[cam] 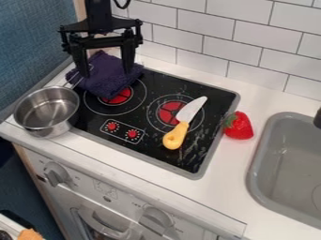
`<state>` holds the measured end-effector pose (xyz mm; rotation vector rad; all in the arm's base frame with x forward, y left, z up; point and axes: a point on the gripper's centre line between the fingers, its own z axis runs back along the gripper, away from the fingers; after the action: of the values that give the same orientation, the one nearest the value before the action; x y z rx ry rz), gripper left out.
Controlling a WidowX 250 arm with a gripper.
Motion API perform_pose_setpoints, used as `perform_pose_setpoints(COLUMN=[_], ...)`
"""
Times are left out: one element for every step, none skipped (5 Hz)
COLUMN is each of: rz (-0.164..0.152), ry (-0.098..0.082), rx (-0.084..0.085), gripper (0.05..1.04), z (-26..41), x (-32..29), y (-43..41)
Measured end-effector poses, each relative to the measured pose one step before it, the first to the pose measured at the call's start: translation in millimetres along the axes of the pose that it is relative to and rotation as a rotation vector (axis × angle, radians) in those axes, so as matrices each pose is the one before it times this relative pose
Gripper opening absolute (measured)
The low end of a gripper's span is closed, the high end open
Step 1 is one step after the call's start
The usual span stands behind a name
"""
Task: Put the strawberry on the left burner
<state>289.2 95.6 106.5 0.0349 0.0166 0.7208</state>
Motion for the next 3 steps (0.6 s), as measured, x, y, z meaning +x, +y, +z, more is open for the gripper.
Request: perform_pose_setpoints(rz=[0.0034,-0.0347,-0.0678], ry=[0.0231,-0.0846,-0.0559], rx=[0.0153,0.0215,0.0296], gripper=[1.001,1.001,1.001], z=[-8.83,5.63,7.60], x=[-2.73,-13.85,-8.46], y=[-0.40,-22.16,-19.92])
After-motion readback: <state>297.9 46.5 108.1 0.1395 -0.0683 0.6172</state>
